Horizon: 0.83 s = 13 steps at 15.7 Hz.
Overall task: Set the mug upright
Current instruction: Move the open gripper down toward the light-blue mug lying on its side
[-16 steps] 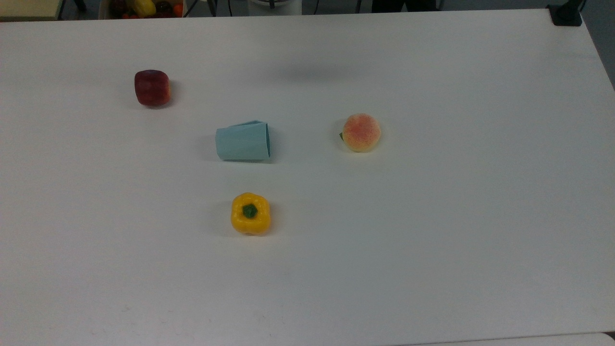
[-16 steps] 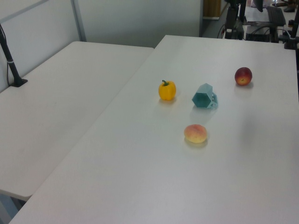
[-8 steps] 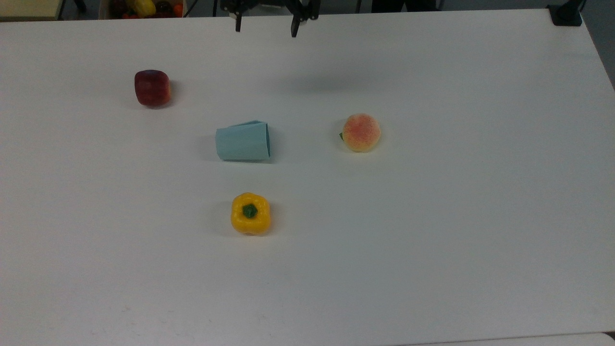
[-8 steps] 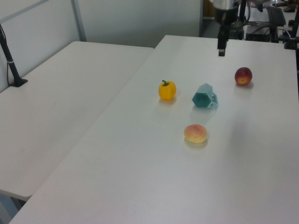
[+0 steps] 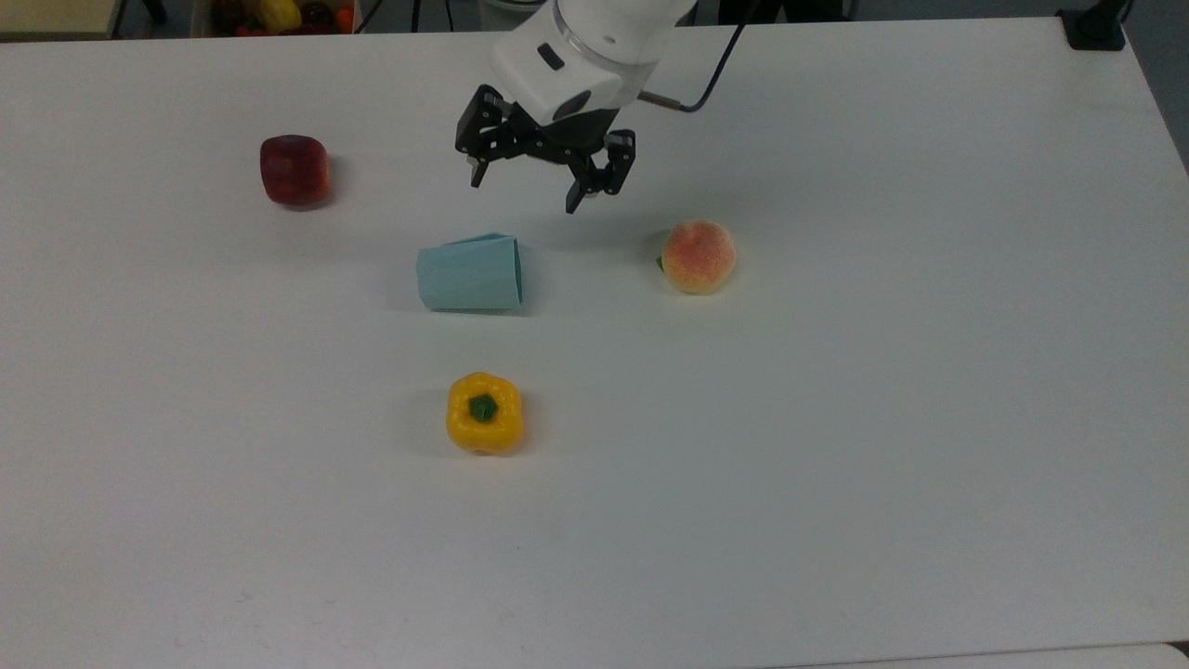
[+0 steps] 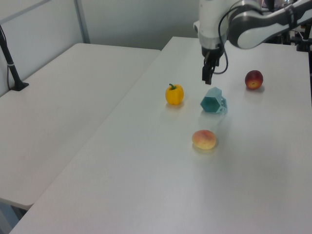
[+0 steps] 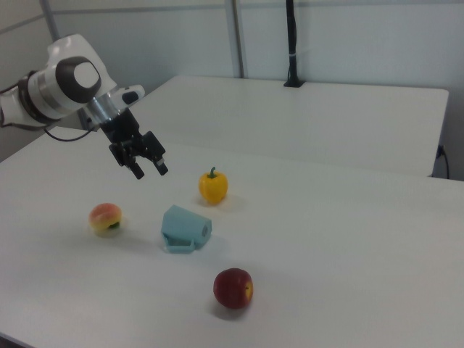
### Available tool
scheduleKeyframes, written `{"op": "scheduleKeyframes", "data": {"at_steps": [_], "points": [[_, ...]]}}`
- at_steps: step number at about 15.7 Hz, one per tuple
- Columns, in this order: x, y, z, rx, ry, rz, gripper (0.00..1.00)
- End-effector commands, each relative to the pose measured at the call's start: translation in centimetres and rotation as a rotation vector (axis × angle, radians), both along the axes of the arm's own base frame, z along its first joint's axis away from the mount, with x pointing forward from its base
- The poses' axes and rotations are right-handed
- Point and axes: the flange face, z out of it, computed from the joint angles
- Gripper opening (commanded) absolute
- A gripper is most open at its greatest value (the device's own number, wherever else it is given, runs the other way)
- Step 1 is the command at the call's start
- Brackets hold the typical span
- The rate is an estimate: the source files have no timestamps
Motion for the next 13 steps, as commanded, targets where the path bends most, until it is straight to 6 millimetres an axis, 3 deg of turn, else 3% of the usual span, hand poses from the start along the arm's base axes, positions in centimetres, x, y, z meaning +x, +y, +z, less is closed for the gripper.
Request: {"op": "scheduleKeyframes", "data": {"at_steps": [1, 5, 8, 13], "points": [[0.9, 1.9, -3.1, -0.048, -0.027, -0.012, 1.0], [1.6, 2.5, -8.2, -0.1, 0.018, 0.025, 1.0], [1.8, 2.2, -9.4, -0.139, 0.022, 0.042, 1.0], [1.4, -0.5, -12.4, -0.231, 0.057, 0.069, 1.0]]}}
